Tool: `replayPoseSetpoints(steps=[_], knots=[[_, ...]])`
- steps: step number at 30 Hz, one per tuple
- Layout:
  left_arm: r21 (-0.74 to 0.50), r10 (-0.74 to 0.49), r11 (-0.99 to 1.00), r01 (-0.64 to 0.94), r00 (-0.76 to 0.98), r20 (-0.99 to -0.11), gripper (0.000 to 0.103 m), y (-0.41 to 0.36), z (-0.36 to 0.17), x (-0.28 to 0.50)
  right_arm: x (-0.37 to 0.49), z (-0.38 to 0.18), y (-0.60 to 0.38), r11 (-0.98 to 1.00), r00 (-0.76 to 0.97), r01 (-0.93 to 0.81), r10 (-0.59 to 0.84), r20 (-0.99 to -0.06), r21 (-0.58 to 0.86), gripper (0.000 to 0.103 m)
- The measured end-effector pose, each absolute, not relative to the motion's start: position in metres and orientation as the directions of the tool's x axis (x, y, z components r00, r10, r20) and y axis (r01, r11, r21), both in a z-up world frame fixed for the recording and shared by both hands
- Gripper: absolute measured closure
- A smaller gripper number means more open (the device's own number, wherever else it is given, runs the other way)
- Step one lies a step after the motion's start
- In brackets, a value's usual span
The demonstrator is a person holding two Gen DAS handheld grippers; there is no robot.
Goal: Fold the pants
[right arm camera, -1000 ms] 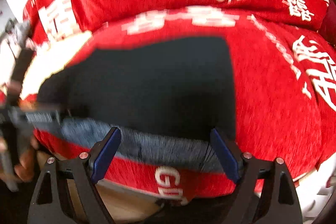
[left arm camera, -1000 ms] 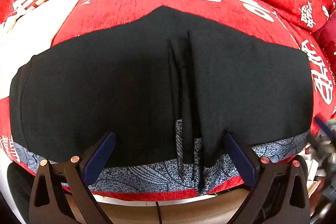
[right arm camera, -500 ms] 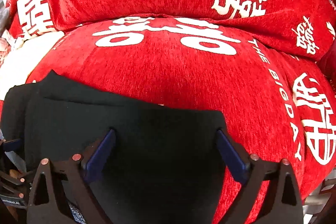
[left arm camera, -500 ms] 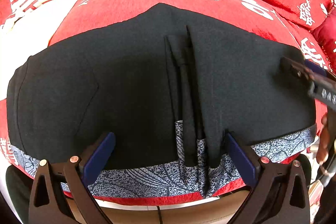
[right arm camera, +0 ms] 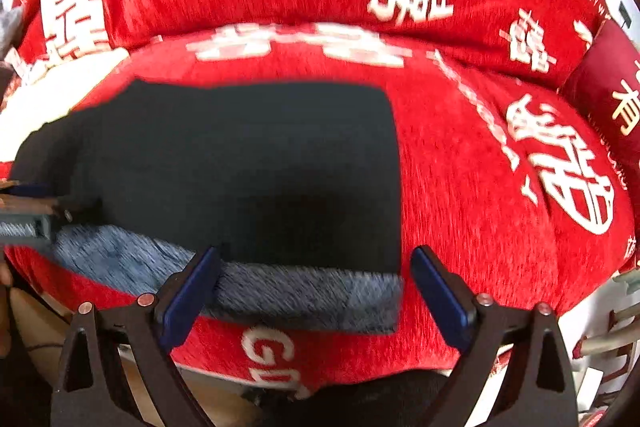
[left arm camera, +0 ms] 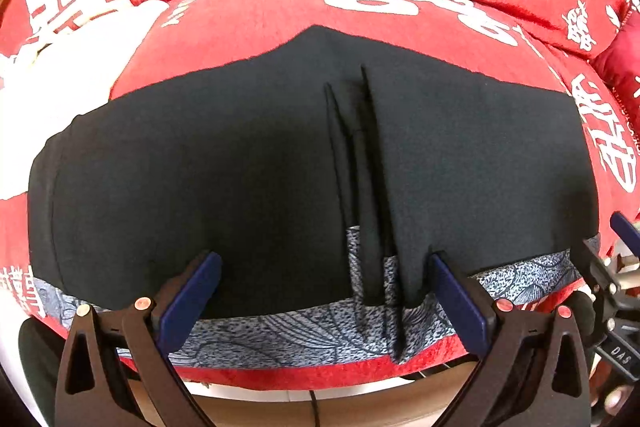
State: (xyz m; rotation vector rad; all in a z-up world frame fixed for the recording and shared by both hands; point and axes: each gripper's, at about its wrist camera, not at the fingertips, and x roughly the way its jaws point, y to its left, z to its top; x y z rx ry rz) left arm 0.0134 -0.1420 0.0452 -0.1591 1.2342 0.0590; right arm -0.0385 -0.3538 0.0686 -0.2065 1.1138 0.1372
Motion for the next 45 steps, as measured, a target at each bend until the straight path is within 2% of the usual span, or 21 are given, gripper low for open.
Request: replayPoseSetpoints(steps=[2, 4, 5, 9, 15, 19, 25, 29, 32, 36, 39, 42, 45], knots=[[-0.102, -0.054, 0.986, -0.134, 0.323, -0.945, 0.0, -0.139, 0.043, 0.014, -0.032, 0.056, -0.34, 0.963, 0.382, -0.254, 0.011, -0.924, -0.093, 0.006], [-0.116, -0.07, 0.985, -0.13, 0.316, -0.946, 0.0, -0.135, 0.041, 0.014, -0.028, 0.049, -0.325, 0.943, 0.385, -0.277, -0.069, -0.92, -0.186, 0.004], [-0.119, -0.072, 0.984, -0.13, 0.32, -0.945, 0.0, -0.134, 0.043, 0.013, -0.027, 0.053, -0.319, 0.938, 0.402, -0.288, -0.063, -0.914, -0.191, 0.004], [-0.13, -0.077, 0.984, -0.125, 0.362, -0.929, 0.0, -0.126, 0.055, 0.005, -0.02, 0.066, -0.296, 0.937, 0.429, -0.318, 0.005, -0.903, -0.146, 0.004], [-0.135, -0.061, 0.979, -0.152, 0.412, -0.909, 0.0, -0.102, 0.068, -0.009, 0.001, 0.043, -0.248, 0.913, 0.388, -0.387, 0.033, -0.921, -0.131, 0.004], [-0.094, -0.002, 0.975, -0.2, 0.418, -0.909, 0.0, -0.078, 0.068, -0.015, 0.013, 0.034, -0.234, 0.926, 0.398, -0.361, 0.047, -0.916, -0.109, 0.004], [-0.073, 0.041, 0.946, -0.315, 0.343, -0.938, 0.0, -0.031, 0.038, -0.022, 0.027, 0.028, -0.225, 0.949, 0.412, -0.295, 0.021, -0.911, -0.112, 0.001], [-0.078, 0.029, 0.95, -0.302, 0.333, -0.943, 0.0, -0.016, 0.03, -0.027, 0.023, 0.045, -0.224, 0.96, 0.412, -0.268, 0.036, -0.91, -0.084, 0.001], [-0.102, 0.024, 0.942, -0.32, 0.367, -0.93, 0.0, 0.0, 0.037, -0.035, 0.01, 0.066, -0.208, 0.949, 0.457, -0.309, 0.088, -0.885, -0.065, 0.001], [-0.238, -0.094, 0.918, -0.318, 0.409, -0.908, 0.0, 0.022, 0.04, -0.043, -0.01, 0.067, -0.169, 0.9, 0.426, -0.435, 0.189, -0.884, -0.017, 0.001], [-0.16, 0.001, 0.921, -0.355, 0.413, -0.911, 0.001, 0.027, 0.05, -0.051, -0.024, 0.054, -0.137, 0.848, 0.396, -0.529, 0.21, -0.894, -0.035, 0.001], [-0.211, -0.037, 0.906, -0.366, 0.43, -0.902, 0.001, 0.045, 0.052, -0.061, -0.028, 0.036, -0.121, 0.833, 0.359, -0.552, 0.208, -0.91, -0.027, 0.001], [-0.147, 0.025, 0.887, -0.438, 0.363, -0.931, 0.001, 0.068, 0.036, -0.064, -0.027, 0.021, -0.109, 0.825, 0.358, -0.561, 0.177, -0.917, -0.06, 0.0]])
